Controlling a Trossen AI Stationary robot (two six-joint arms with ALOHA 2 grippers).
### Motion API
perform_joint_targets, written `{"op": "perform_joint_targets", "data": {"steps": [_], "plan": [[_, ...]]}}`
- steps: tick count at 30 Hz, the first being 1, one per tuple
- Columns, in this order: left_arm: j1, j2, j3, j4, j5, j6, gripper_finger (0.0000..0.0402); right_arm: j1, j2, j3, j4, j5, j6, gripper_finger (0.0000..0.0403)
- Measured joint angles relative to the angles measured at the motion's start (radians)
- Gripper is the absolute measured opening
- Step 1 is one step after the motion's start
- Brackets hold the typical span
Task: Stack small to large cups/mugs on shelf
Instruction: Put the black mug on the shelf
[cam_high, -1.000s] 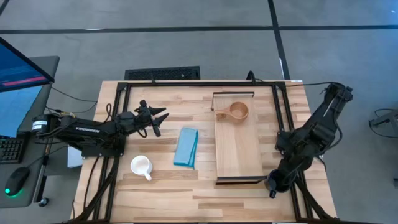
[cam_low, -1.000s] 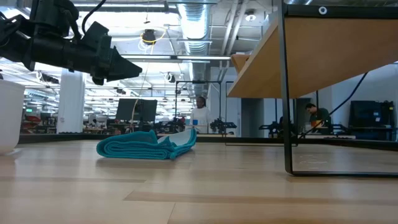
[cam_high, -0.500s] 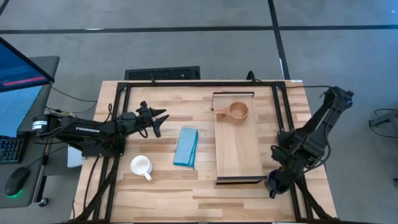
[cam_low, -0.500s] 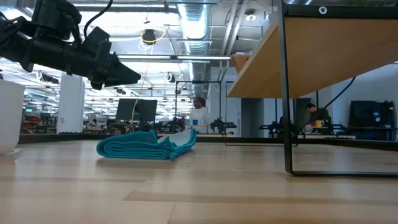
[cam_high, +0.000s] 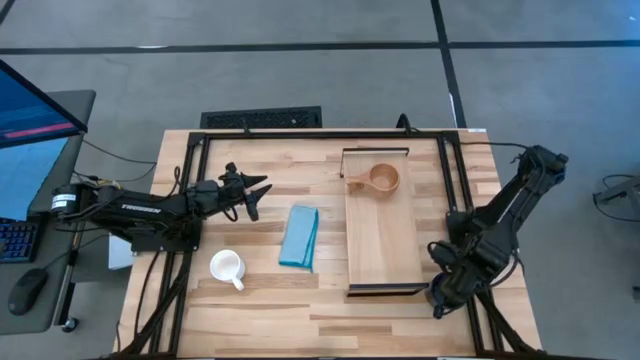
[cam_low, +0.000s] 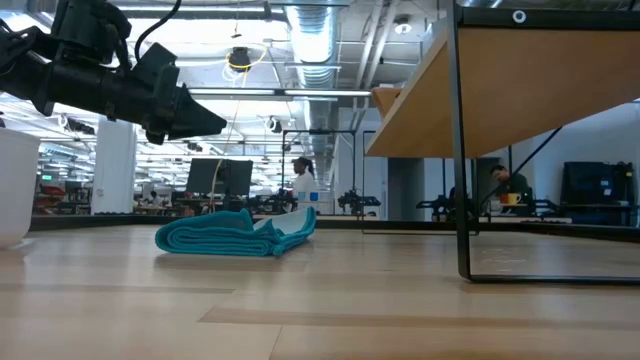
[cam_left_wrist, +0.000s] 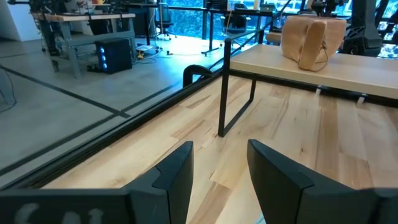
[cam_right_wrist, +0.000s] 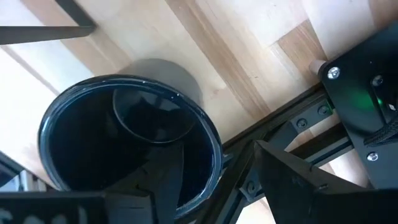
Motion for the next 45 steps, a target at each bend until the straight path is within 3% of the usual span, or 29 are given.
{"op": "perform_joint_targets", "data": {"steps": [34,45], "plan": [[0.0,0.0,0.0,-0.031,0.001,-0.007,0.0142,0.0,0.033,0.0,0.028,-0.024,0.09,0.0219],[0.0,0.0,0.0,-0.037,0.074,-0.007,0.0142,0.0,0.043,-0.024,0.027,-0.036,0.085,0.0217]]}}
